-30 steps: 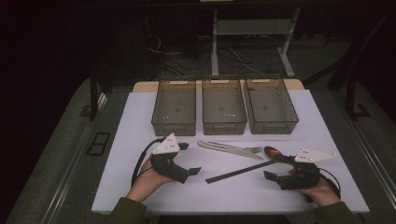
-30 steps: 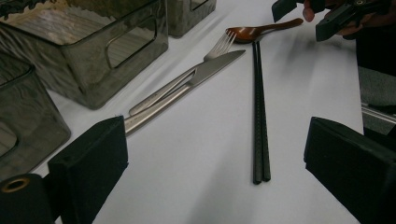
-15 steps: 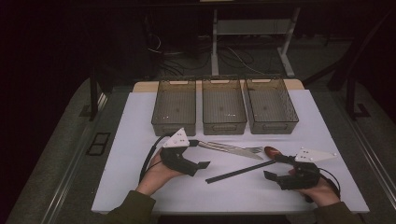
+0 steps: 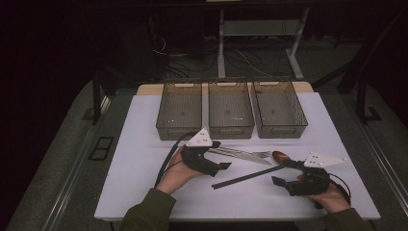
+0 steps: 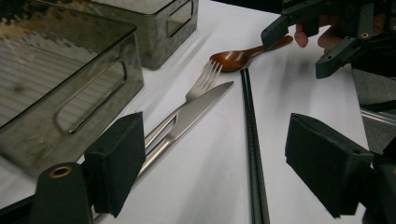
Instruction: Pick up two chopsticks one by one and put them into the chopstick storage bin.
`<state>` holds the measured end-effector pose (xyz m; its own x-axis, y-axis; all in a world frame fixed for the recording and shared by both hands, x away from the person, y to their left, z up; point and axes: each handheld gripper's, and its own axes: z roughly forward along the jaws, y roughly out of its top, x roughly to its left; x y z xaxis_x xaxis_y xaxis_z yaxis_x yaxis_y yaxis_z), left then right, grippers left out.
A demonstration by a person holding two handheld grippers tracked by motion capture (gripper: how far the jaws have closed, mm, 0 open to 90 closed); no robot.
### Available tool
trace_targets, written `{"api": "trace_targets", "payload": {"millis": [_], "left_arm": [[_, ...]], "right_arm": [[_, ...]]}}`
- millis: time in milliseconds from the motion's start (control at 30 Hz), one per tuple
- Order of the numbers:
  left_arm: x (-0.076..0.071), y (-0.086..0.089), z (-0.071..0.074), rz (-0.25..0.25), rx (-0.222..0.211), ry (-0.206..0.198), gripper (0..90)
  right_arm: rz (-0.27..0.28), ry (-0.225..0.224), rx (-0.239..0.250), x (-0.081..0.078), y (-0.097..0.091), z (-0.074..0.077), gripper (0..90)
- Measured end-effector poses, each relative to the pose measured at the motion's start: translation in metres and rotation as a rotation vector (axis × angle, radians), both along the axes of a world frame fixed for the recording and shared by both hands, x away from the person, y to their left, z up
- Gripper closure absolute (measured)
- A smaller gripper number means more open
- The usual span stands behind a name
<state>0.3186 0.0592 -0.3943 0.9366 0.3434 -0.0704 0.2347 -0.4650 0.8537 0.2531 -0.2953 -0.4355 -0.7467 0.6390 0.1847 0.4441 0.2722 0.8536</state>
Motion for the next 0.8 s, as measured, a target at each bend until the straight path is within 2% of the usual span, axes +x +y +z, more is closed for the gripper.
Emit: {"api": "trace_targets", "payload": {"millis": [300,567,800], "left_arm": [[-0.001,-0.015,-0.006,-0.027,0.006,0.004,25.0],[-0.005,-0.024,-0.016,-0.059,0.028,0.037,43.2],[-0.007,-0.034,-0.027,-0.08,0.077,0.059,55.0]], "right_arm": [[0.006,-0.003,0.003,-0.001,0.0,0.001,18.4],[0.01,-0.003,-0.005,-0.001,0.002,0.0,18.4],[0.013,-0.005,-0.006,-0.001,0.002,0.0,18.4]]}}
